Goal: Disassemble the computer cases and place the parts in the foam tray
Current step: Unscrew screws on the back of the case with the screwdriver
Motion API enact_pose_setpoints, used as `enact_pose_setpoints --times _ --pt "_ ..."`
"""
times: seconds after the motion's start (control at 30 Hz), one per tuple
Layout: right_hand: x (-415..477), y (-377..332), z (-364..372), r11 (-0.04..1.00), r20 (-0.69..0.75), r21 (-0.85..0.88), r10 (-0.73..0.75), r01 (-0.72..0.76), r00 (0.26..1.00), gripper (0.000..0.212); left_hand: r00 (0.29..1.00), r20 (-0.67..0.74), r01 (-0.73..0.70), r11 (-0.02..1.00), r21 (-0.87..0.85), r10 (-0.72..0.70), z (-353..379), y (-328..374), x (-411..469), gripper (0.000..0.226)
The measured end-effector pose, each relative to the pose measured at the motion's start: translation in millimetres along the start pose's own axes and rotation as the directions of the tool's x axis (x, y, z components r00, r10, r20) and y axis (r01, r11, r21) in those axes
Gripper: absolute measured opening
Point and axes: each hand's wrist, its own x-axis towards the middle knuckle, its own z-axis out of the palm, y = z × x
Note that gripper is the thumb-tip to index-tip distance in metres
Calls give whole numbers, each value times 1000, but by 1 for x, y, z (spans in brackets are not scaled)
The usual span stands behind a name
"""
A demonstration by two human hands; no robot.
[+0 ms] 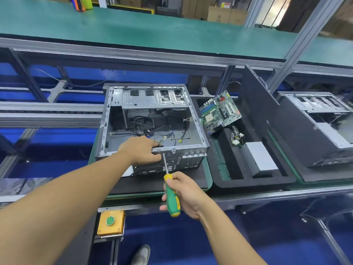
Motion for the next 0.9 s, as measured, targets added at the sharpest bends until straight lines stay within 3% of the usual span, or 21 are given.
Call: enact_pose_setpoints --times 0.1,0.17,0.27,0.33,0.53,0.6,0.73,0.8,0.9 --pt "7 10 9 987 -118 -152 -75 57 990 16 1000 -13 2 1000 -9 -2 1 0 -1 68" --pt "10 9 11 996 -155 -87 -13 0 988 16 1000 -16 5 1000 -12 -6 0 1 -1 66" --pt "9 -3 9 982 -36 124 146 -141 989 15 1000 -15 11 1000 -10 -11 1 2 0 65" --pt "6 -12 6 962 73 169 205 -215 976 26 1000 -17 15 1000 -7 -15 1 1 0 65" --pt "6 -6 7 966 103 197 148 -166 984 22 1000 -13 -2 1000 14 2 1 0 0 66" --pt "5 1 7 981 70 149 113 -122 991 22 1000 -21 -3 1000 13 4 2 0 0 66" --pt "2 8 8 980 -131 -189 -83 57 988 19 999 -34 -5 1000 6 5 2 0 0 66" --pt "4 12 8 958 -182 -271 -146 93 972 20 999 -34 -5 1000 9 5 2 0 0 66" --pt "5 1 10 998 -100 19 55 -54 993 25 999 -36 -7 1000 12 8 2 0 0 67"
